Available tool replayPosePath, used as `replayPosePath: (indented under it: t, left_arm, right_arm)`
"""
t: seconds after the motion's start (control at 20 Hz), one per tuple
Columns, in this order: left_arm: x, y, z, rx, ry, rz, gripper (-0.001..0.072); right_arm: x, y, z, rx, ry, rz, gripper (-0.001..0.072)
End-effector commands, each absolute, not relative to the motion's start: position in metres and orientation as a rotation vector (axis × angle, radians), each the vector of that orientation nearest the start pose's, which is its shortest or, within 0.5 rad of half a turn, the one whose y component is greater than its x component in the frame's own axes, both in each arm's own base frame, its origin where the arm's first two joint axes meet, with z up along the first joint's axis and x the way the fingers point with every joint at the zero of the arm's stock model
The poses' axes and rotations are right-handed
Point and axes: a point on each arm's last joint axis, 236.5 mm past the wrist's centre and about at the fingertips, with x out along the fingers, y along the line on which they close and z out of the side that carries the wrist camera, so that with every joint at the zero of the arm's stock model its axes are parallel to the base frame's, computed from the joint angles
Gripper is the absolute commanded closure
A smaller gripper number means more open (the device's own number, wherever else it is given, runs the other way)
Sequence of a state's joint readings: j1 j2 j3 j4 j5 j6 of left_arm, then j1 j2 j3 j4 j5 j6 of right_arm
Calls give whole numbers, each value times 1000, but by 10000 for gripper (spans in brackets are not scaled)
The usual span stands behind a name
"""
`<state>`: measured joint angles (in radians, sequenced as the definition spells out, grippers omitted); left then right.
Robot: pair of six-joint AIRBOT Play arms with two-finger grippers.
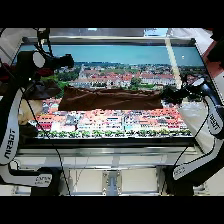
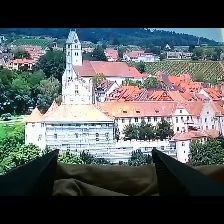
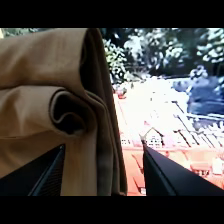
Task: Fold the shirts.
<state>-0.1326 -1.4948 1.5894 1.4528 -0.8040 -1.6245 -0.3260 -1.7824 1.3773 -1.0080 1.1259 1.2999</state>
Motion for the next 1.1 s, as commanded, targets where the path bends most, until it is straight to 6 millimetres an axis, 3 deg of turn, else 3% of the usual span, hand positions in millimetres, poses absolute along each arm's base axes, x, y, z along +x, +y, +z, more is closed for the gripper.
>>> replayPosePath:
  t: [0.0, 0.15, 0.4, 0.6, 0.65, 0.7, 0.75, 0.8, 0.85, 0.9, 0.95, 1.05]
  left_arm:
    - [542, -98, 133, -140, 721, -175, 23]
    - [542, -99, 133, -143, 722, -177, 23]
    - [542, -100, 133, -147, 723, -179, 24]
    - [540, -100, 130, -149, 739, -181, 24]
    - [538, -101, 127, -148, 752, -181, 24]
    - [537, -101, 124, -150, 763, -182, 26]
    - [536, -103, 121, -156, 776, -186, 93]
    - [535, -106, 116, -171, 790, -193, 201]
    - [535, -111, 112, -197, 804, -205, 369]
    - [535, -118, 106, -234, 820, -222, 604]
    - [535, -129, 99, -262, 840, -249, 696]
    - [530, -155, 72, -243, 904, -316, 698]
  right_arm:
    - [455, -29, -110, 616, 1352, 166, 147]
    - [456, -15, -115, 684, 1362, 200, 147]
    - [464, 20, -107, 718, 1333, 316, 150]
    - [462, 32, -109, 699, 1351, 336, 170]
    - [462, 33, -109, 702, 1351, 338, 214]
    - [463, 34, -107, 710, 1350, 343, 374]
    - [463, 35, -107, 715, 1348, 345, 555]
    - [463, 35, -106, 716, 1348, 346, 672]
    - [463, 36, -106, 717, 1349, 350, 676]
    - [462, 37, -105, 720, 1350, 353, 677]
    - [462, 38, -103, 723, 1350, 360, 677]
    - [462, 40, -91, 719, 1338, 377, 678]
